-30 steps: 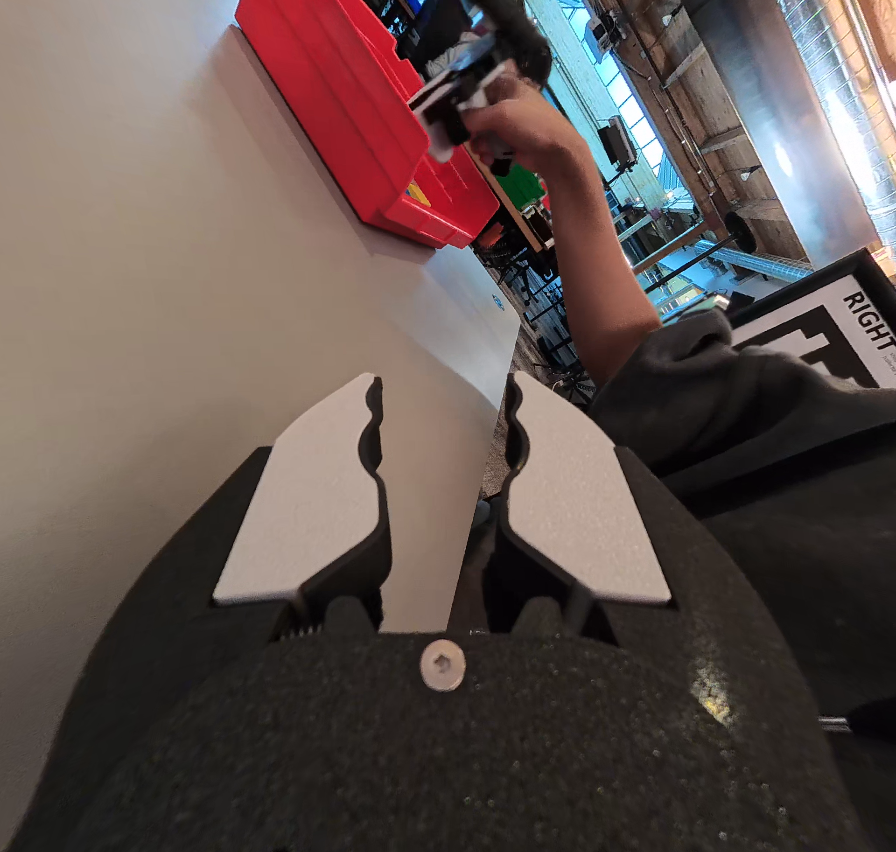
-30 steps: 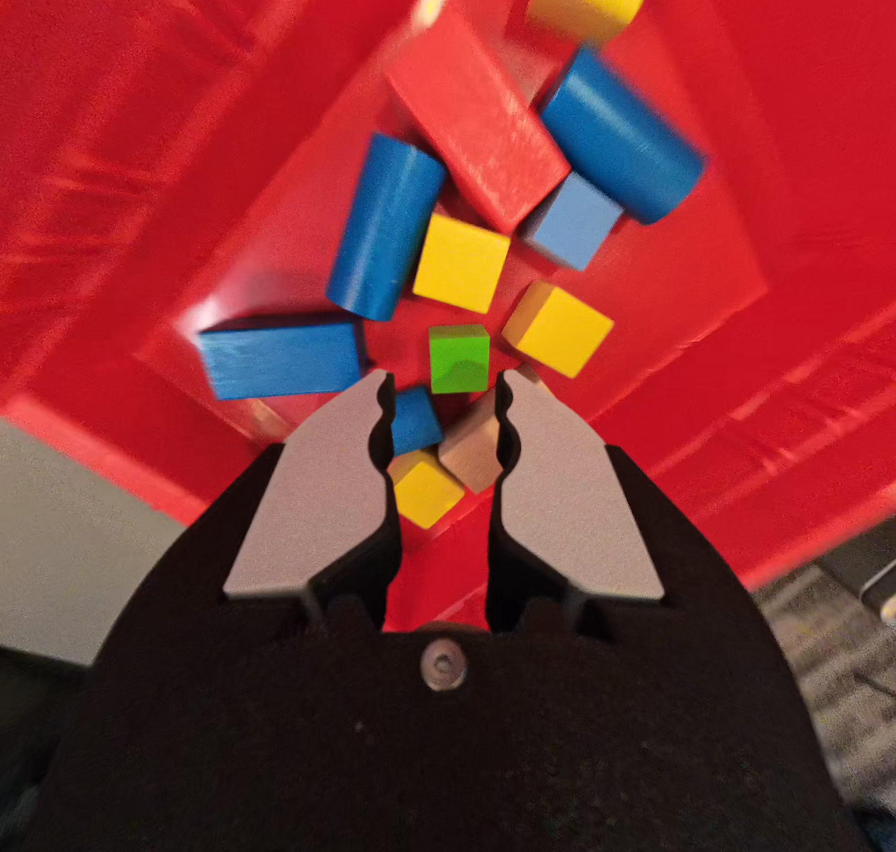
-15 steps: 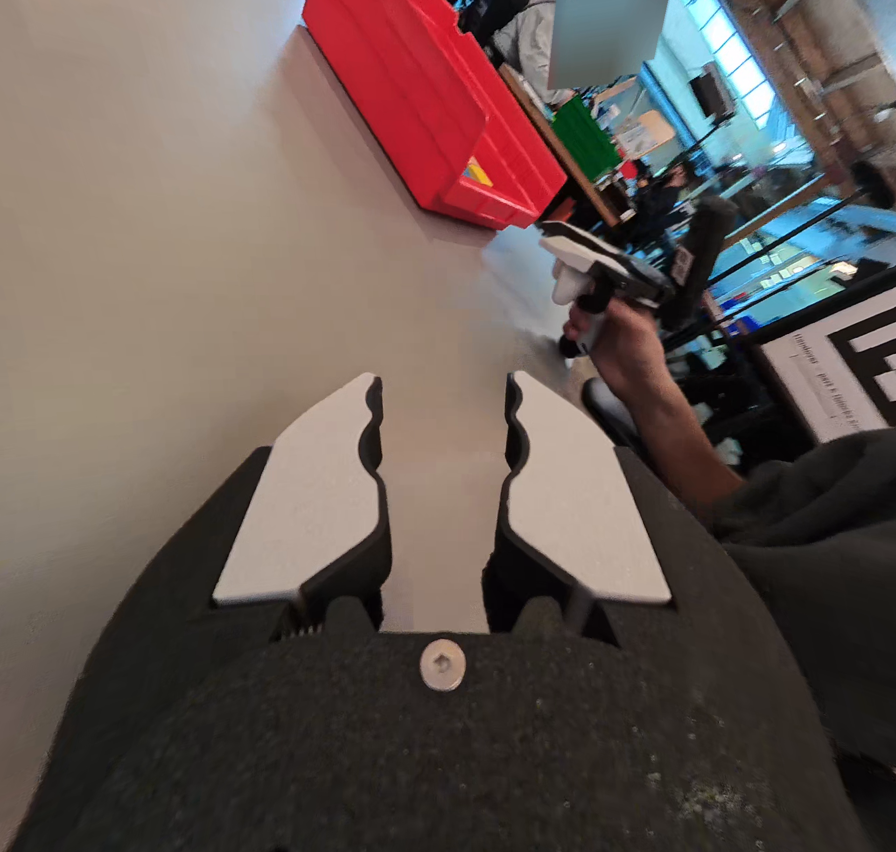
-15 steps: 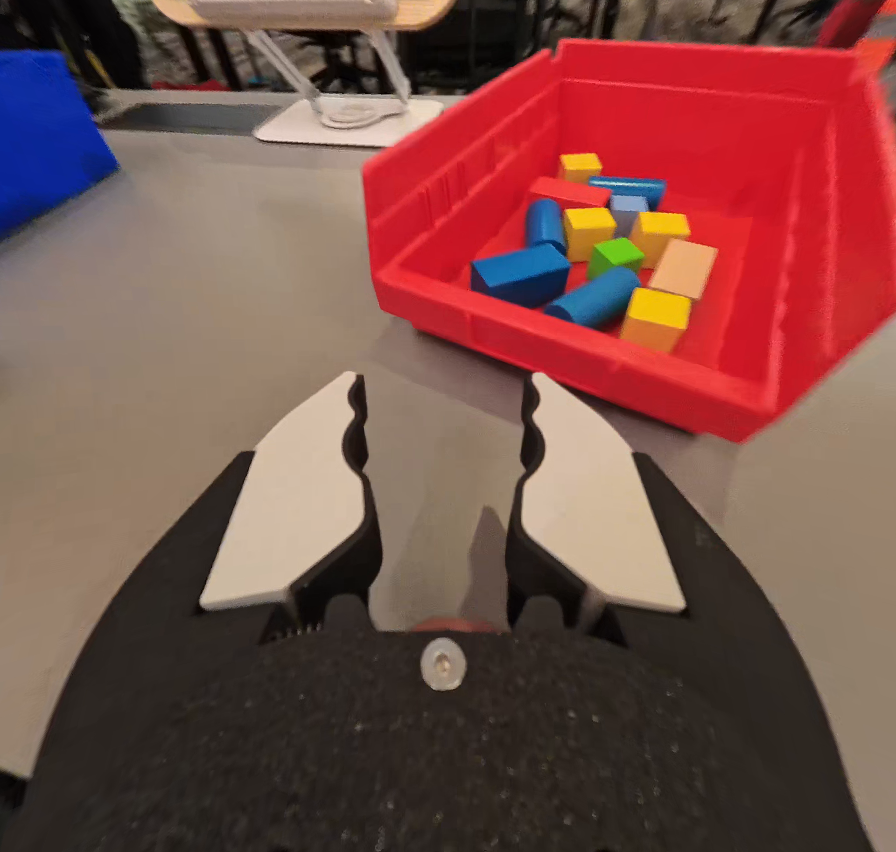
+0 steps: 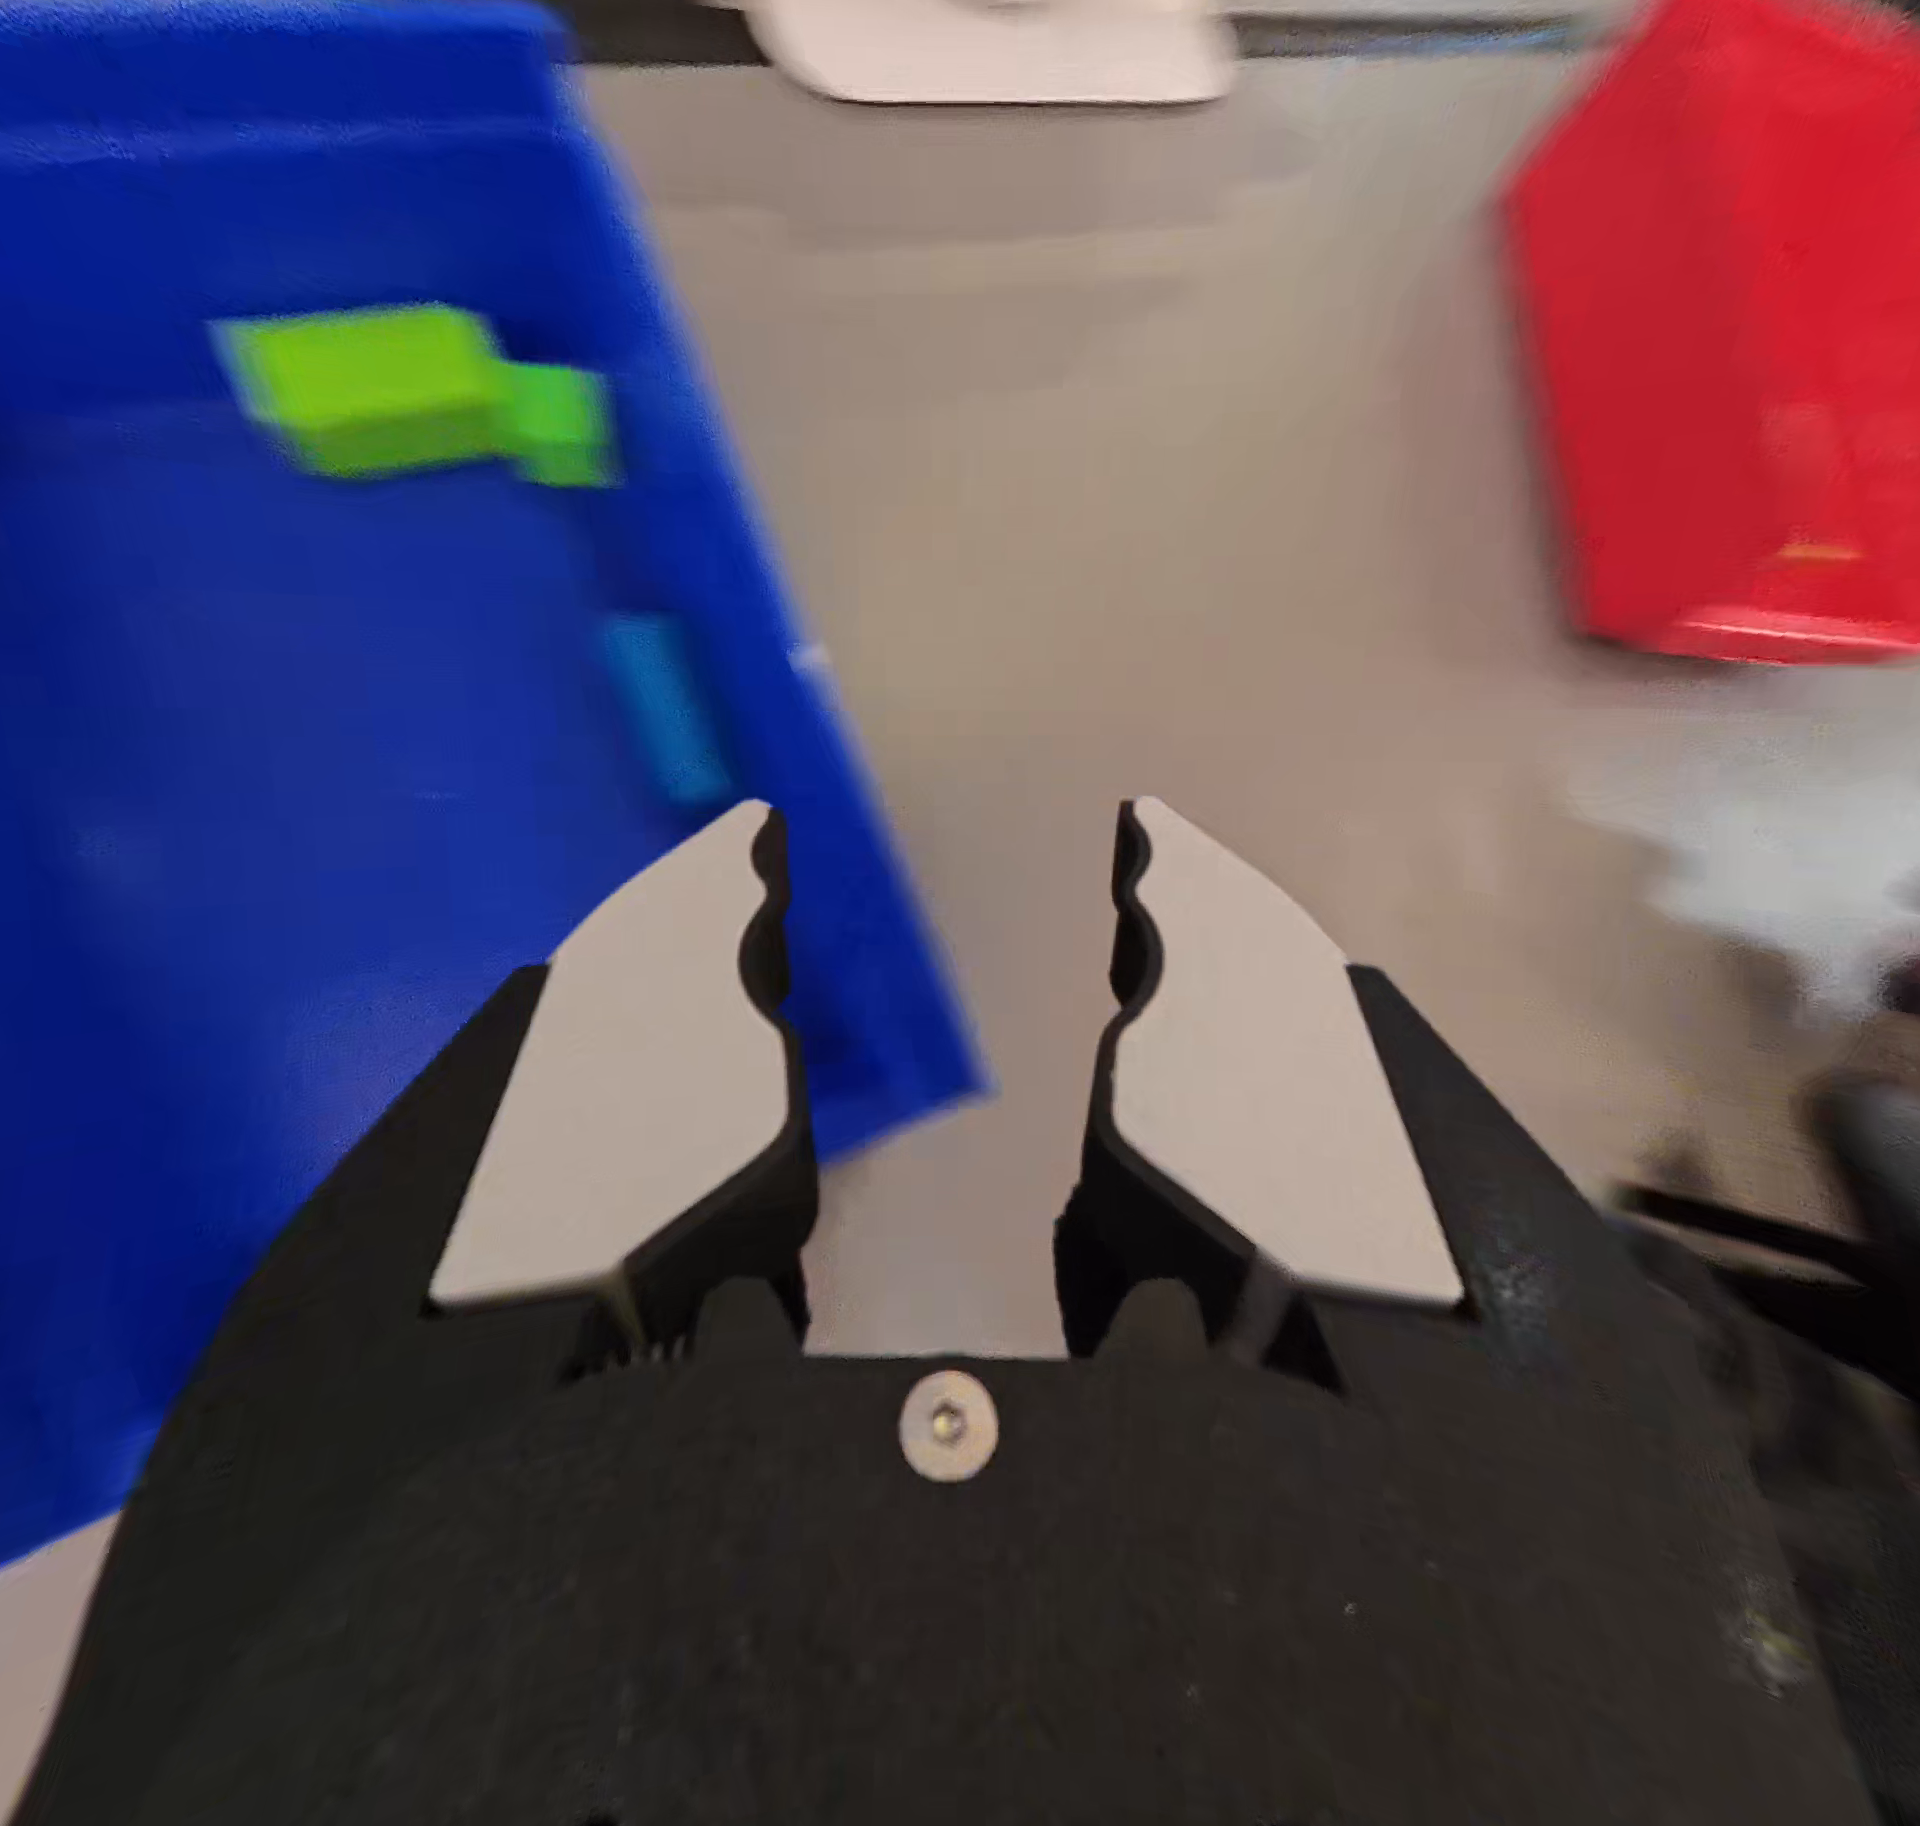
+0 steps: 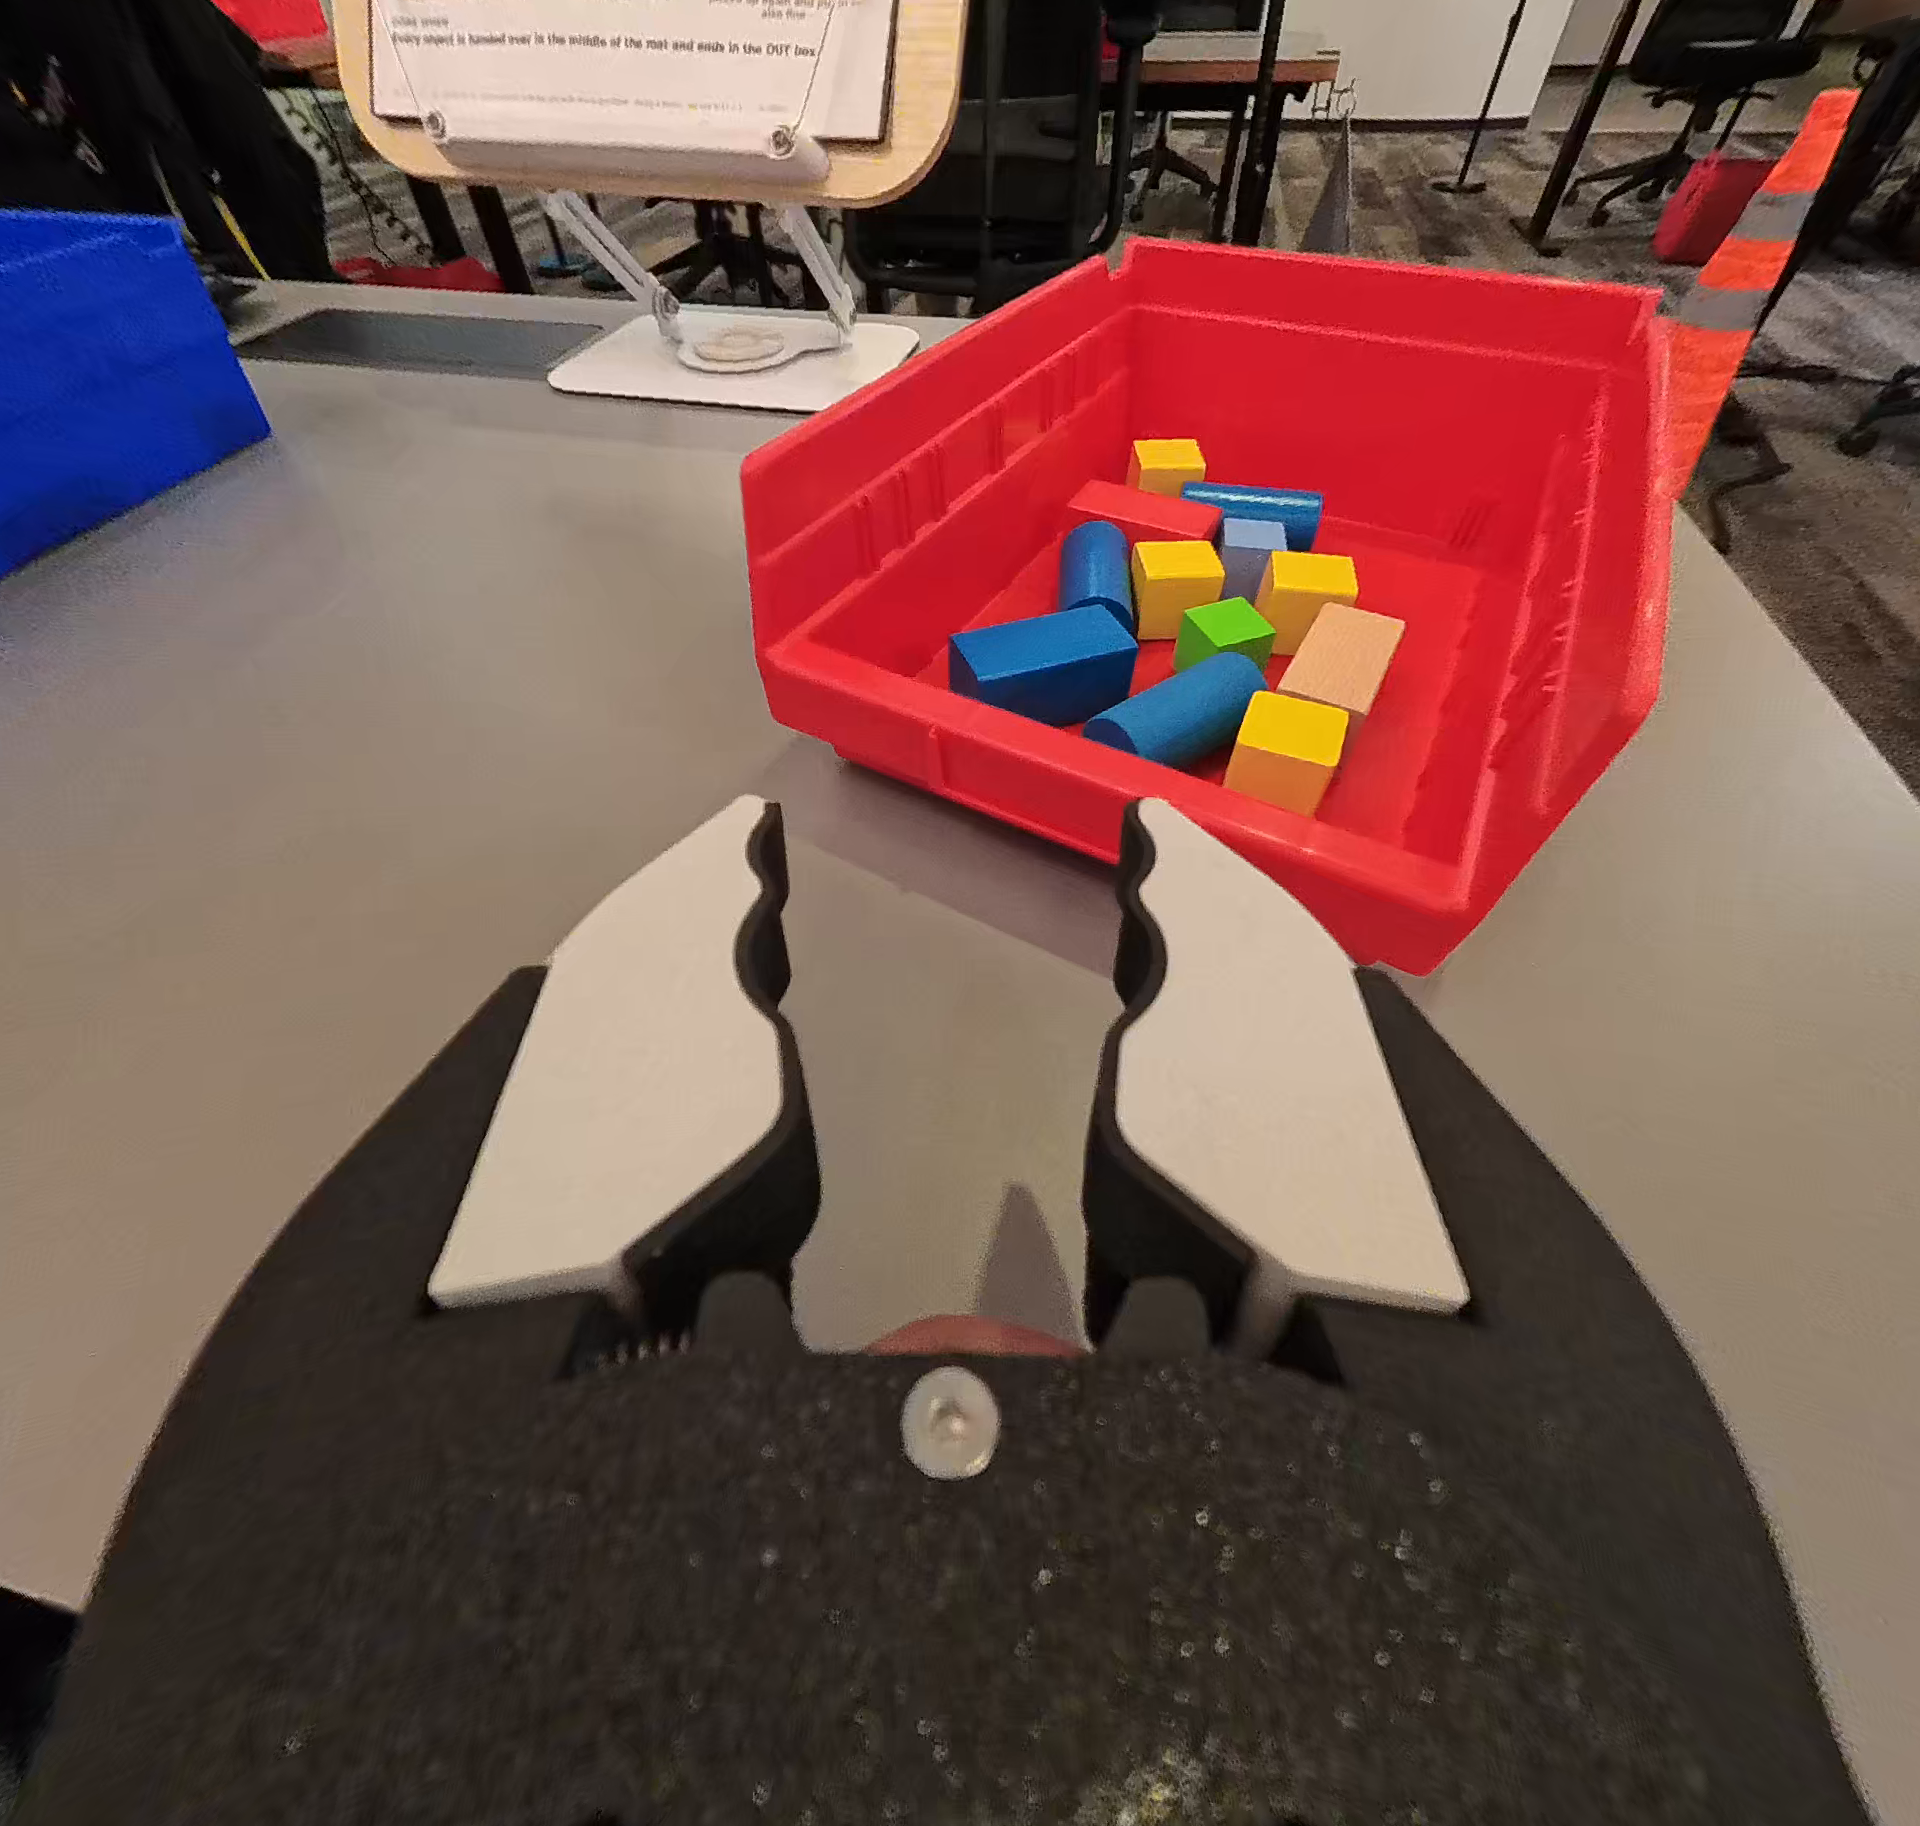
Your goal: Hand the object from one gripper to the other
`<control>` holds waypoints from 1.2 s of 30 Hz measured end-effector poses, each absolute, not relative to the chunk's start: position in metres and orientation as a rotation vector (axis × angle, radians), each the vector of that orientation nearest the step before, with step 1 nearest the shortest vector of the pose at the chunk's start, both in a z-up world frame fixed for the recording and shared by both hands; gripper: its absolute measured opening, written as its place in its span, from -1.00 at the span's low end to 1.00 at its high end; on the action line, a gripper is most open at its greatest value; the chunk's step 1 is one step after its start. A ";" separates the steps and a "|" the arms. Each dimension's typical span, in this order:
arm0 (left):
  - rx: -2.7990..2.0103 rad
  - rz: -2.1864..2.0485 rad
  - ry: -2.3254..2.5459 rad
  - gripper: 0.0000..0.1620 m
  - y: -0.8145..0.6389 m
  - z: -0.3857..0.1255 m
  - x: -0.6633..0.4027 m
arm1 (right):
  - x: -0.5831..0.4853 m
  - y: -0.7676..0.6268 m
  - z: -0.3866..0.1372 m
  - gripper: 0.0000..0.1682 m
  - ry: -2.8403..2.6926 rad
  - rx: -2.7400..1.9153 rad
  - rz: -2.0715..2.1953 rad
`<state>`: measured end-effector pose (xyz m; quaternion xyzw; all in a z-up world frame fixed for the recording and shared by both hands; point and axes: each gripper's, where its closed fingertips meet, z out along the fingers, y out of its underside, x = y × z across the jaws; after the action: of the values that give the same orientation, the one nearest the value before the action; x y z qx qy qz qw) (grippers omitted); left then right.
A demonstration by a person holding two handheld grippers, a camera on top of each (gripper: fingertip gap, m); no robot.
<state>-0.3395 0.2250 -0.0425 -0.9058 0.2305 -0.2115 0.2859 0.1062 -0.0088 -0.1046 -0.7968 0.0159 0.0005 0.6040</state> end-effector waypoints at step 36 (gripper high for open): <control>-2.848 -0.388 0.290 -0.14 0.414 -0.180 -0.363 | 0.083 -0.004 -0.120 -0.32 0.007 -1.927 0.140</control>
<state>-0.3629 0.4136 -0.1796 -0.9780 0.0996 -0.1331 0.1258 0.0830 -0.0042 -0.1201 -0.8206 0.0032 0.0596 0.5684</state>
